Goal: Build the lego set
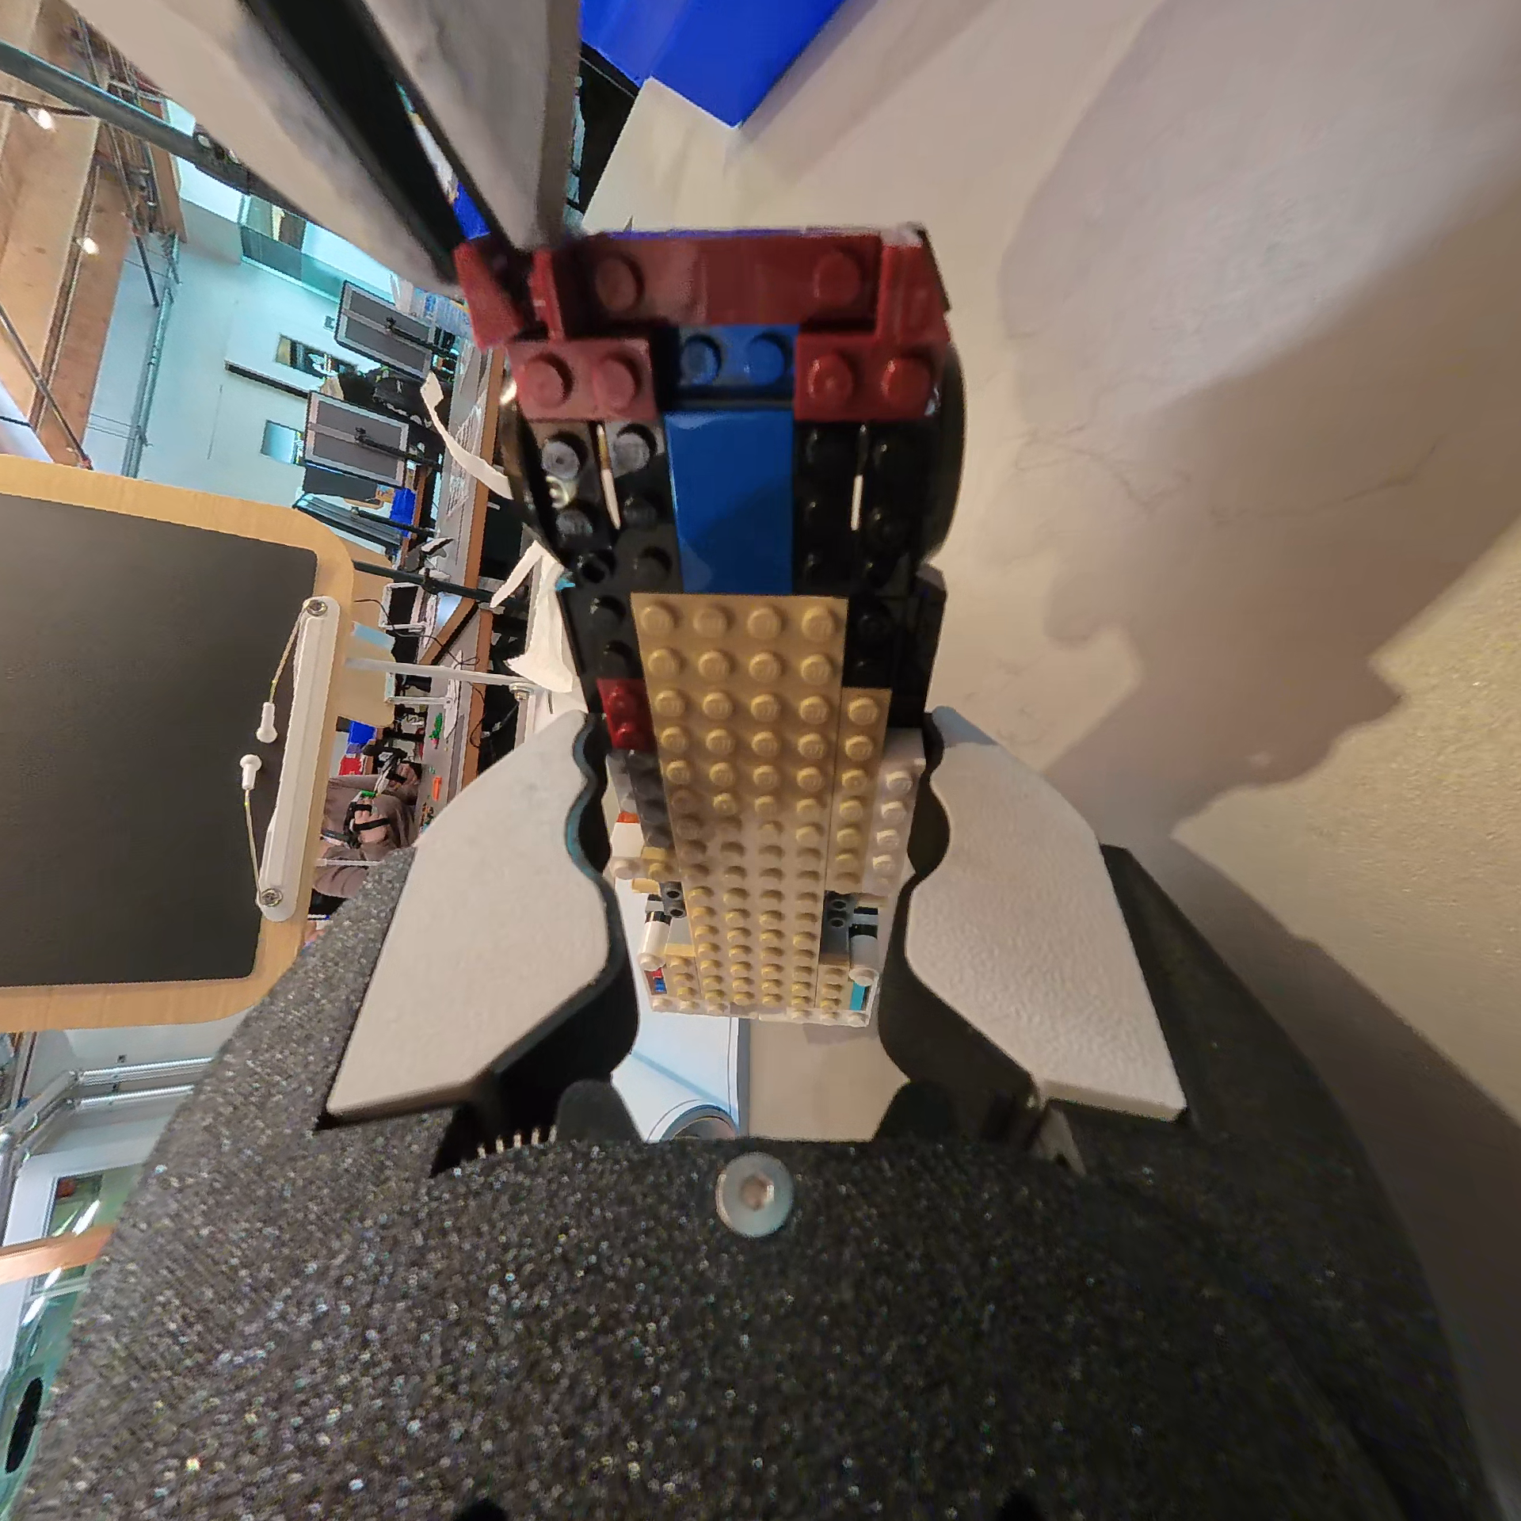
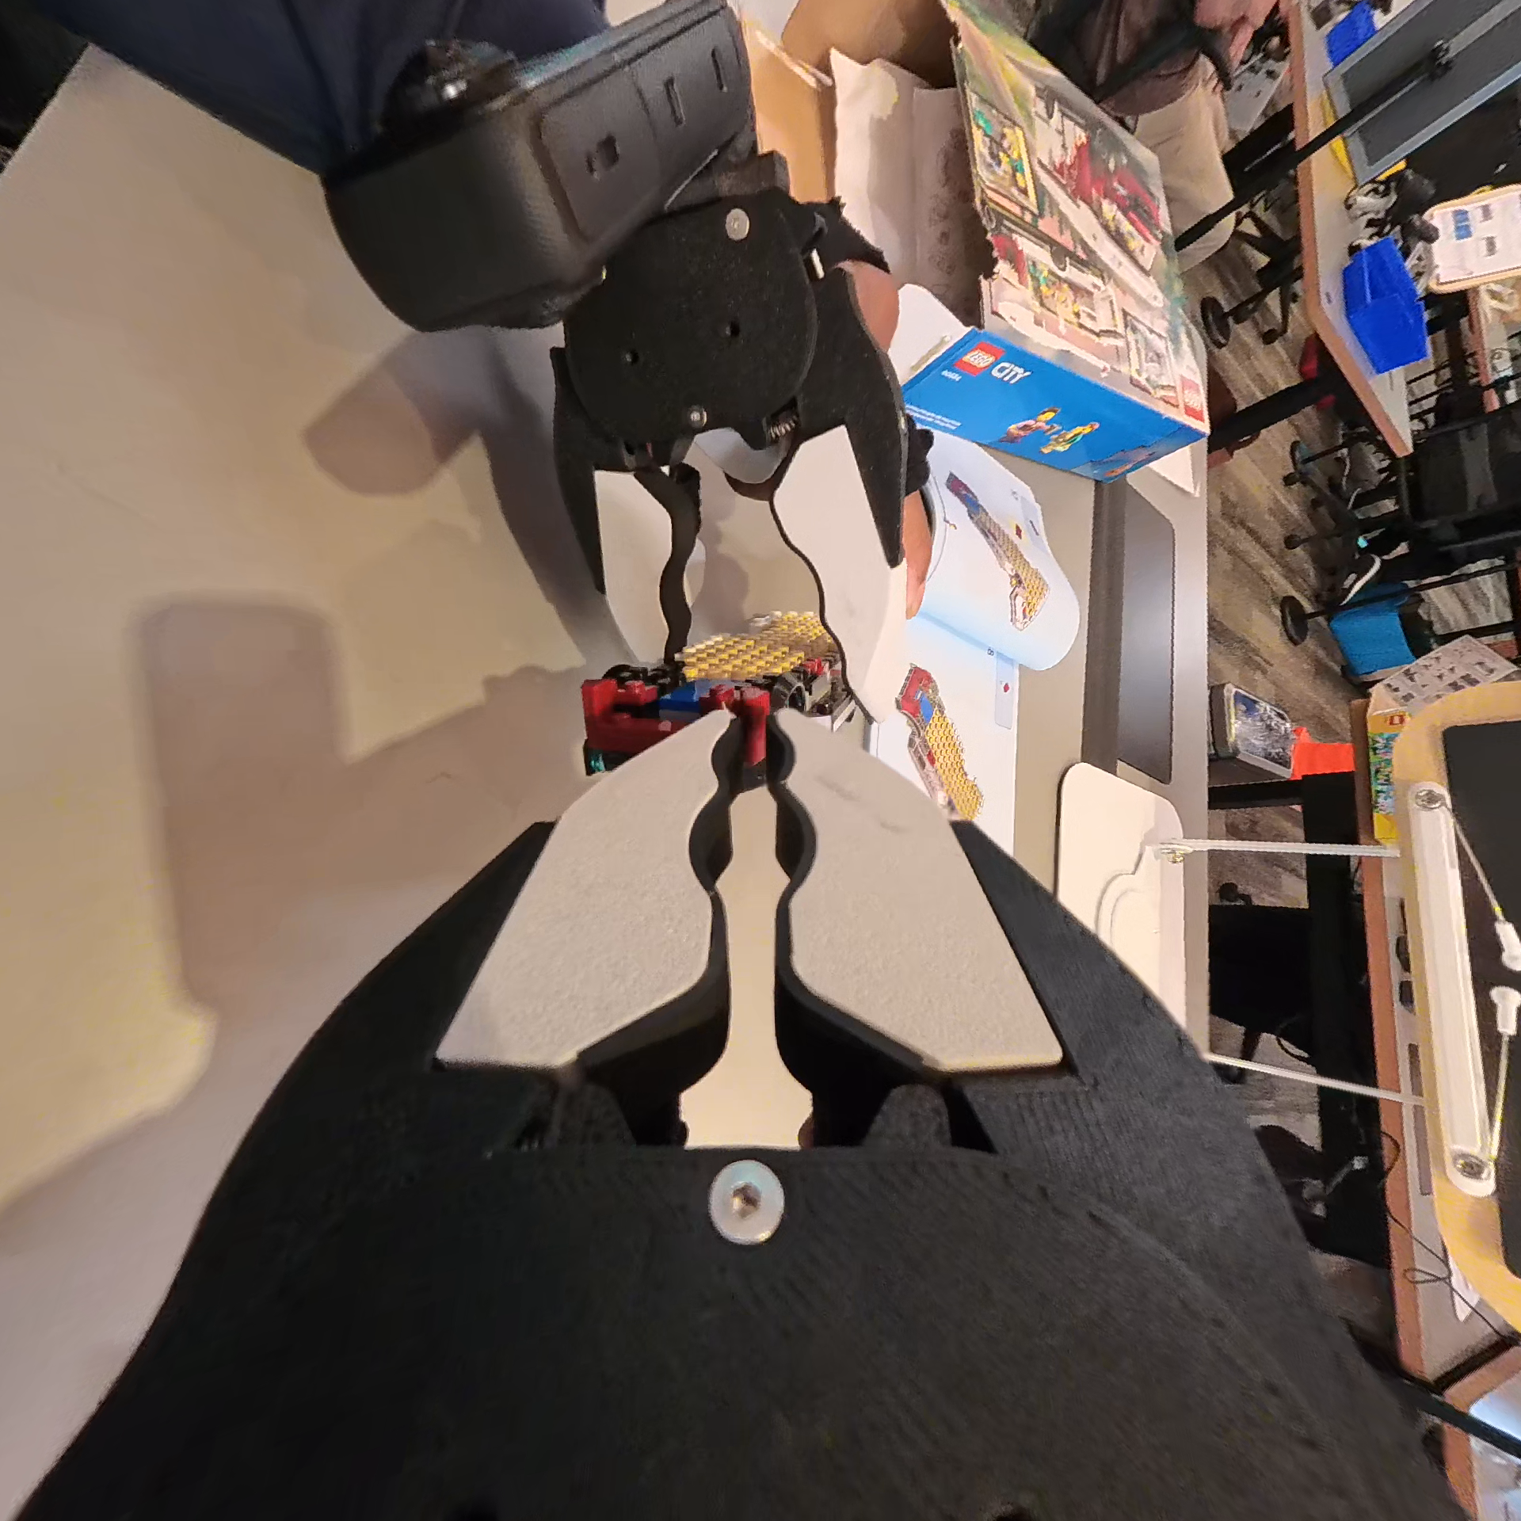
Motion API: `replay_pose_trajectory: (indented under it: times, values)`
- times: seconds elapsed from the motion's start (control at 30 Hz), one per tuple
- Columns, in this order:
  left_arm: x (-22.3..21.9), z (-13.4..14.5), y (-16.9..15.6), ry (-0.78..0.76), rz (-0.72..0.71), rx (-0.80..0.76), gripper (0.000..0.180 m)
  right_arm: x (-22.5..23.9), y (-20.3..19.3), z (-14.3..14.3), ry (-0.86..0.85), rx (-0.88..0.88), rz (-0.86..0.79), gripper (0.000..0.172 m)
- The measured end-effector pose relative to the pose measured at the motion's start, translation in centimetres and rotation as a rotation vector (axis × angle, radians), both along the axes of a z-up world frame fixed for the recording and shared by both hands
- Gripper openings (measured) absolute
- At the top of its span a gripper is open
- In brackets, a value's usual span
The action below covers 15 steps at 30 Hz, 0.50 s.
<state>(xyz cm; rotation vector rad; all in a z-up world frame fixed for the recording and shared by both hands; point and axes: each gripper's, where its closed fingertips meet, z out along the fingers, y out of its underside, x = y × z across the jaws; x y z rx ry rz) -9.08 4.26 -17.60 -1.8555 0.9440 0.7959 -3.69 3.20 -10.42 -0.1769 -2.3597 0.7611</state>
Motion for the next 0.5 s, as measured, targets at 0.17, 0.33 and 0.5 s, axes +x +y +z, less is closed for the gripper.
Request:
replay_pose_trajectory:
  times: [0.17,0.33,0.5]
  values:
    - [0.03,0.16,-0.01,-0.008,-0.001,0.006,0.072,0.43,-0.09,-0.41,-0.062,0.0,0.02,0.01]
    - [-0.03,0.09,-0.01,-0.006,0.005,0.001,0.072,0.3,-0.14,-0.13,-0.035,-0.001,0.009,0.015]
    - [-0.51,0.09,-0.06,-0.018,0.03,-0.006,0.072,0.34,0.03,-0.01,0.06,0.007,-0.035,0.024]
